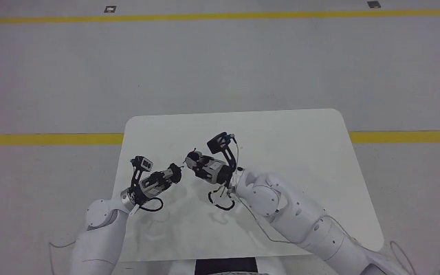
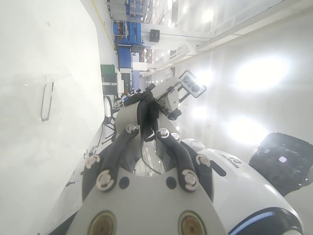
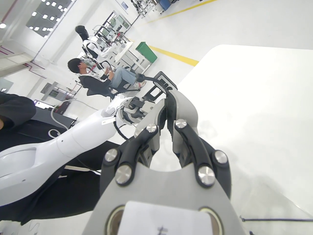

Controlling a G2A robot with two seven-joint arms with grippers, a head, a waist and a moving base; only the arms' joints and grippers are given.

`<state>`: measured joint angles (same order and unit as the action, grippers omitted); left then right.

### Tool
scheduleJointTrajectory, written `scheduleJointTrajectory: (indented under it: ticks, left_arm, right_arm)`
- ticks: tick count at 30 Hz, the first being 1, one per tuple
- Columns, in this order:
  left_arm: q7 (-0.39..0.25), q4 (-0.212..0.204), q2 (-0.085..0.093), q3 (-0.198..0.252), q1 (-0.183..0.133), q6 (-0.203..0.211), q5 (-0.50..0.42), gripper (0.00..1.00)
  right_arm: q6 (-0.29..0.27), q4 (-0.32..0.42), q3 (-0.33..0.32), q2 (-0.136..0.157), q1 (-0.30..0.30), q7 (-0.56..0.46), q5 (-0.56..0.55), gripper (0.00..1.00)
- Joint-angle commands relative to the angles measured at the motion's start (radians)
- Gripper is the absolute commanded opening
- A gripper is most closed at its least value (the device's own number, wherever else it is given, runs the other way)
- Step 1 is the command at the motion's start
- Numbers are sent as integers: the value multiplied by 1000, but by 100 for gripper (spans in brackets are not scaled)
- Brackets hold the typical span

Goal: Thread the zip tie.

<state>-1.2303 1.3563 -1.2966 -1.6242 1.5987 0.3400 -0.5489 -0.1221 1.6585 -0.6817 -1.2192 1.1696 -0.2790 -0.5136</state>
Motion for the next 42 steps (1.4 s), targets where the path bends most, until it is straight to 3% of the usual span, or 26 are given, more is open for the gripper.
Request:
scheduleJointTrajectory:
  ticks: [1,42]
  left_arm:
    - [0,0,0,0,0,0,0,0]
    - [0,0,0,0,0,0,0,0]
  right_arm:
    - [15,3,1,-2,3,-7,-9,0]
    - [54,13,-31,-38,39,-59,-62,0]
